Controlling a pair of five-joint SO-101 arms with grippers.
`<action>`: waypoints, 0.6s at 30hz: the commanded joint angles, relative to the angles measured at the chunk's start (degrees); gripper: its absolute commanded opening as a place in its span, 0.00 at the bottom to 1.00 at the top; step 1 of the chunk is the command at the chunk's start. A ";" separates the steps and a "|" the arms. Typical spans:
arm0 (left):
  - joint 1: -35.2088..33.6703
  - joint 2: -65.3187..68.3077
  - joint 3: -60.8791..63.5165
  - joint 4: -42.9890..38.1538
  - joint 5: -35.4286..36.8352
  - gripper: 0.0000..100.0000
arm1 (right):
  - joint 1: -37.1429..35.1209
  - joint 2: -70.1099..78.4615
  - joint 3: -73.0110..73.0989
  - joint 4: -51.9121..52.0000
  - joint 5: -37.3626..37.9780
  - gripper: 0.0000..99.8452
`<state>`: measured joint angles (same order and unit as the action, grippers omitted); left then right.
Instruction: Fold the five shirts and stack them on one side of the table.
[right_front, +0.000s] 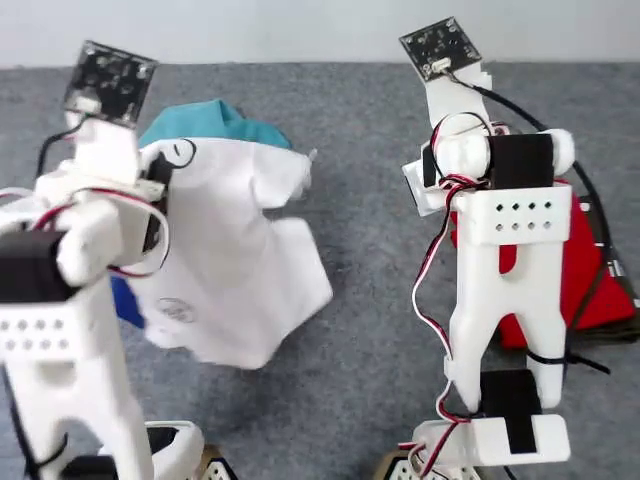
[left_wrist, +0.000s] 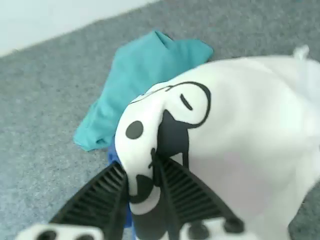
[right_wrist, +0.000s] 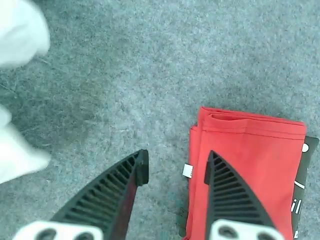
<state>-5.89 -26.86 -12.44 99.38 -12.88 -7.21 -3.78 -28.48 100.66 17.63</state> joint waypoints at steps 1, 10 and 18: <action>-1.32 -4.13 -2.15 1.05 -0.53 0.02 | -0.57 -1.98 0.00 2.15 0.09 0.19; -11.78 -4.66 5.41 -2.46 -0.18 0.02 | -0.57 -1.98 0.00 2.15 0.09 0.19; -42.81 -4.48 5.67 -12.13 14.42 0.02 | -0.57 -1.98 0.00 2.24 0.09 0.19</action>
<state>-38.51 -30.11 -6.64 90.77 -2.59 -7.38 -3.78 -28.48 100.66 17.63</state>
